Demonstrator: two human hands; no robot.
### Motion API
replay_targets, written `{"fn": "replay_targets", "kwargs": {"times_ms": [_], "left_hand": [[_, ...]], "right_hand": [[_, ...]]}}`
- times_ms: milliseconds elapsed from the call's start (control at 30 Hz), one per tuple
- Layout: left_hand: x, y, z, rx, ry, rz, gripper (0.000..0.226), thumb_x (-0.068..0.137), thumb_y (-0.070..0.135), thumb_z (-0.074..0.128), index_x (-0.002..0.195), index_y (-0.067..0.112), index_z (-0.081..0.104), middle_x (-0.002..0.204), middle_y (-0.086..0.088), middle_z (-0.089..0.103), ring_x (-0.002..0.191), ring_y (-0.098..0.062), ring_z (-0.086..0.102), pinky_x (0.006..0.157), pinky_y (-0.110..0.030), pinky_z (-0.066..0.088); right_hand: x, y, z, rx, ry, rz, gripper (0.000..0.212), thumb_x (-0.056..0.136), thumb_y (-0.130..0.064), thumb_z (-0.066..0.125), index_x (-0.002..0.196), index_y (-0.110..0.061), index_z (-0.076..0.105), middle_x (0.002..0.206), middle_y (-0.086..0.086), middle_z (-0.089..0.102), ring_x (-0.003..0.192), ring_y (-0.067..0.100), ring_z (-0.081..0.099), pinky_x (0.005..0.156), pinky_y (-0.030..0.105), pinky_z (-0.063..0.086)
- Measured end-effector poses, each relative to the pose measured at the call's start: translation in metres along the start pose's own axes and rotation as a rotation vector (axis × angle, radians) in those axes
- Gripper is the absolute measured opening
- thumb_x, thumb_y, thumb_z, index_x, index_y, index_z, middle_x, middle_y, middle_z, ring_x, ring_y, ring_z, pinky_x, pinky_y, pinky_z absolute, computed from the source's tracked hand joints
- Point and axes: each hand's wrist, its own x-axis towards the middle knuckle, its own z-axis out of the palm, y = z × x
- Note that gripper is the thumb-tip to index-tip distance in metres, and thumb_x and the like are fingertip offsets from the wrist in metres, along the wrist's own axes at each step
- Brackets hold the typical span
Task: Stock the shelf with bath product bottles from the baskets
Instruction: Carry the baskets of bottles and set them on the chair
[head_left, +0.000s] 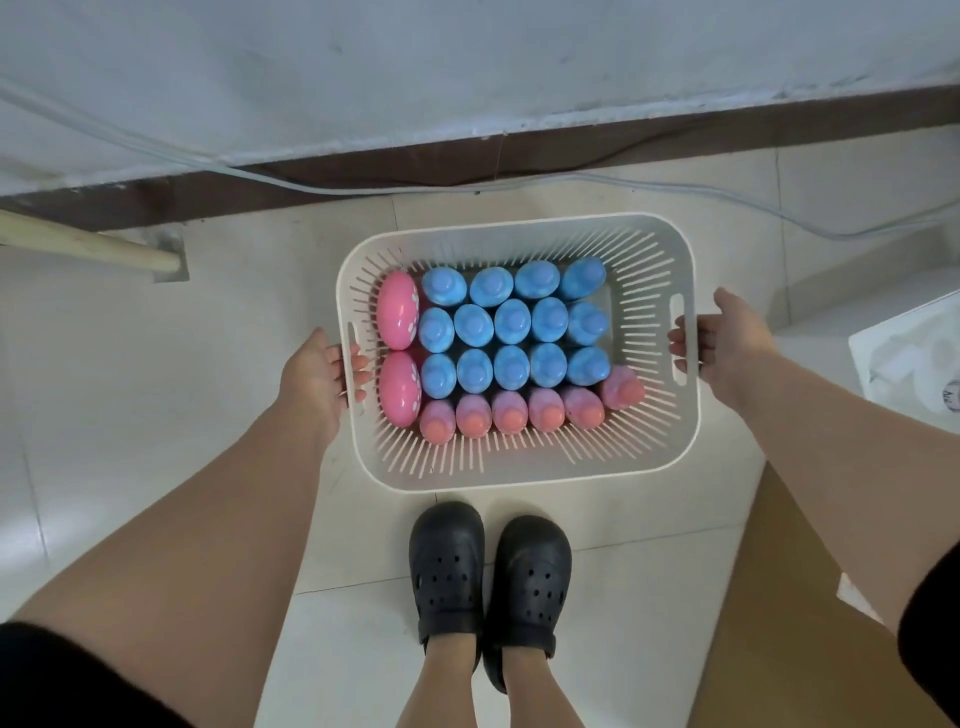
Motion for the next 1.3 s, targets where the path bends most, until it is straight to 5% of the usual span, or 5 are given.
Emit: {"fn": "replay_targets", "kwargs": {"times_ms": [167,367,833,1133,1300], "left_hand": [[-0.030,-0.005,-0.029,-0.067,0.036,-0.027,0.049,0.101,0.040,0.023,0.080,0.009,0.056,0.075,-0.005,0.056,0.064,-0.018,0.049,0.062,-0.028,0.038],[-0.098,0.008,-0.097,-0.180,0.063,-0.095,0.046,0.100,0.038,0.028,0.077,0.007,0.053,0.043,0.001,0.059,0.062,-0.018,0.049,0.060,-0.027,0.035],[-0.364,-0.001,-0.254,-0.468,0.205,-0.095,0.052,0.098,0.042,0.027,0.078,0.004,0.055,0.043,-0.002,0.061,0.066,-0.022,0.050,0.062,-0.029,0.038],[-0.530,-0.094,-0.308,-0.748,0.372,-0.093,0.061,0.099,0.043,0.018,0.076,0.001,0.056,0.046,-0.007,0.061,0.061,-0.025,0.050,0.059,-0.031,0.038],[-0.592,-0.182,-0.331,-0.928,0.496,-0.149,0.063,0.098,0.046,0.016,0.076,0.002,0.055,0.070,-0.015,0.055,0.058,-0.027,0.047,0.057,-0.030,0.038]], "right_hand": [[-0.042,0.002,0.000,0.092,-0.026,0.055,0.051,0.098,-0.039,0.026,0.073,-0.005,0.055,0.046,0.005,0.058,0.058,0.020,0.048,0.059,0.028,0.036],[-0.135,-0.024,0.002,0.024,-0.147,0.103,0.049,0.097,-0.035,0.024,0.077,-0.002,0.055,0.071,0.012,0.054,0.061,0.022,0.047,0.058,0.028,0.035],[-0.406,-0.068,-0.037,-0.165,-0.358,-0.028,0.051,0.097,-0.031,0.020,0.076,0.000,0.054,0.069,0.015,0.051,0.058,0.024,0.043,0.055,0.029,0.032],[-0.528,-0.068,-0.039,-0.521,-0.505,-0.157,0.057,0.097,-0.037,0.019,0.078,0.001,0.056,0.074,0.015,0.056,0.063,0.025,0.049,0.062,0.031,0.038],[-0.582,-0.028,-0.010,-0.808,-0.641,-0.239,0.057,0.096,-0.039,0.019,0.086,0.002,0.057,0.077,0.017,0.057,0.066,0.027,0.051,0.063,0.031,0.040]]}}
